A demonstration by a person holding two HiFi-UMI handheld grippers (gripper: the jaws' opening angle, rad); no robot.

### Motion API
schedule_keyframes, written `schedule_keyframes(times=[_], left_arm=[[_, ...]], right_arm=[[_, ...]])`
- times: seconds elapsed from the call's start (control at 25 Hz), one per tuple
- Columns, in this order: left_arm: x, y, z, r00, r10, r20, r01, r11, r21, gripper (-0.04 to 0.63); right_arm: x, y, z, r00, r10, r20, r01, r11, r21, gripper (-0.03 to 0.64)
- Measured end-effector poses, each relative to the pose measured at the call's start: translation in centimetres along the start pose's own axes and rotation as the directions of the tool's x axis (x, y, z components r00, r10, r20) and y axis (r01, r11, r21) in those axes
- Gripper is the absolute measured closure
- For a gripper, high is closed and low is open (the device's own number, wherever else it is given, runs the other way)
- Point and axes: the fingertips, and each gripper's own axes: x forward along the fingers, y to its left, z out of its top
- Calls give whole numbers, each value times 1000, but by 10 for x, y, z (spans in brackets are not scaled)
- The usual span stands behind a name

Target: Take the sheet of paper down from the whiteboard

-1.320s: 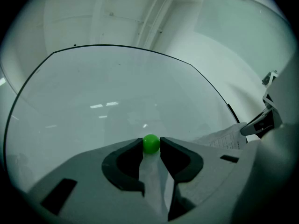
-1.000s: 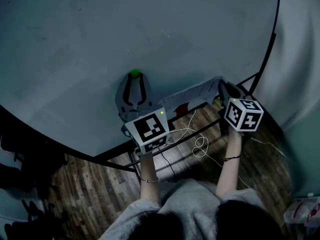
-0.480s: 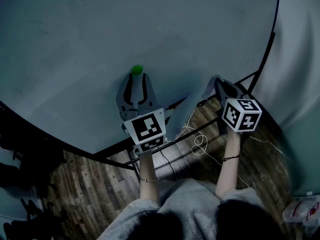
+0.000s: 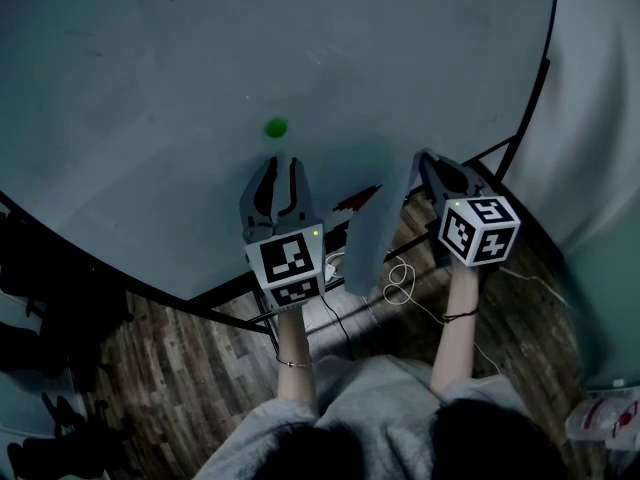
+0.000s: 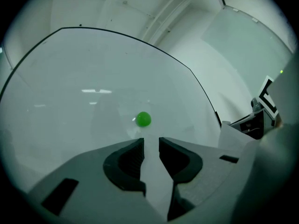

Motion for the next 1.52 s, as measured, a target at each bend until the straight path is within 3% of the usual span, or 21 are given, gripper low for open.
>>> schedule_keyframes(times=[0.24, 0.44, 0.76, 1.52], left_arm=[[-9, -5, -22, 997, -56, -52, 51, 996, -79, 508], [-18, -14, -43, 989, -96, -115, 82, 989, -122, 578], [-27, -24, -54, 979, -150, -141, 124, 976, -181, 589], [-28, -16, -62, 973, -166, -161, 138, 975, -174, 589]], right_arm=[[-1, 21, -4, 999, 51, -3, -51, 998, -30, 618], [-4, 38, -9, 996, 90, -9, -90, 994, -54, 617], [-6, 61, -11, 989, 149, -11, -150, 985, -87, 618], [2, 83, -7, 983, 186, 1, -184, 976, -116, 618]])
